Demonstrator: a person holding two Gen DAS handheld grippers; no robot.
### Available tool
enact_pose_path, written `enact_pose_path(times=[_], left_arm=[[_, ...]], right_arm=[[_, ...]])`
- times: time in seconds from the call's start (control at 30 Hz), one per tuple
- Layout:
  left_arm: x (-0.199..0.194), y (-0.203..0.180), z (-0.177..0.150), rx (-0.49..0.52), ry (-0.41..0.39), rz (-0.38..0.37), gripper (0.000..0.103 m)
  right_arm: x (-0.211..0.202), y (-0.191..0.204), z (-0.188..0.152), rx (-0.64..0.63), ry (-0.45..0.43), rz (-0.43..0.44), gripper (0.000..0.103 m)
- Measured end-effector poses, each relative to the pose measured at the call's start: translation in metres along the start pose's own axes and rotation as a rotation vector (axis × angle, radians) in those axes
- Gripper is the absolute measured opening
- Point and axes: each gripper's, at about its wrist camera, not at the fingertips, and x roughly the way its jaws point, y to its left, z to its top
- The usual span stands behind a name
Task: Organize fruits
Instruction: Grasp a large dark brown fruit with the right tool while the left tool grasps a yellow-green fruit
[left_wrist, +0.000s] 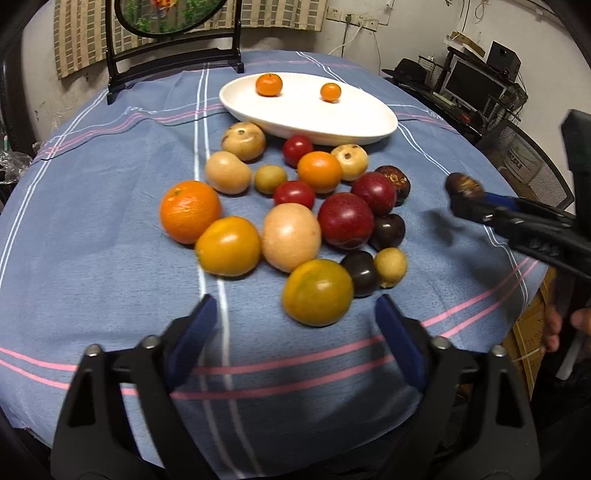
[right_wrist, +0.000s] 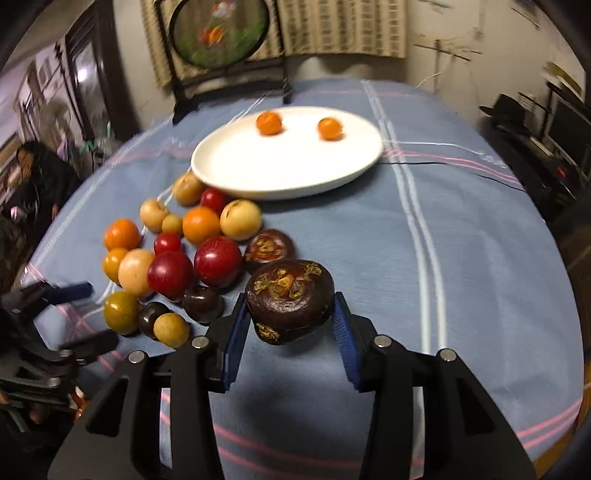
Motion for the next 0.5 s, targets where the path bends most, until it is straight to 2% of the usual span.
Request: enact_pose_path(times=[0.03,0.07,0.1,0.2,0.23,0.27,0.5], left_arm=[[0.004,-0.001,0.000,-0.004,0.015,-0.013,0.061],[0.008,-0.001,0.001,-0.010,0.027,-0.025,0.057],[0.011,-0.001,0.001,-0.017,0.037,-0.033,0.054],[0.017,0.000,0.005,-0.035,0.025,-0.039,0.055],[0.018,0.001,0.007,-0.044,0.017,-0.054,0.052],[0.018,0.002,0.008,-0.063,0.009,-0.080,0.043],[0.005,-0.004,0.008,-0.040,-0.028,-0.068,0.042]], right_arm=[[-0.003,-0.002,-0.001,0.010,-0.002,0.006,0.045],[-0.004,-0.002,-0.002,0.018,-0.005,0.010,0.045],[-0.005,-0.003,-0.003,0.028,-0.005,0.021,0.045],[-0.002,-0.004,-0.005,0.041,-0.001,0.051,0.045],[-0.001,-0.004,-0.007,0.042,0.002,0.055,0.045],[-0.001,-0.004,-0.007,0.043,0.005,0.060,0.045],[-0.005,-0.001,-0.008,0.033,-0.005,0.080,0.045]])
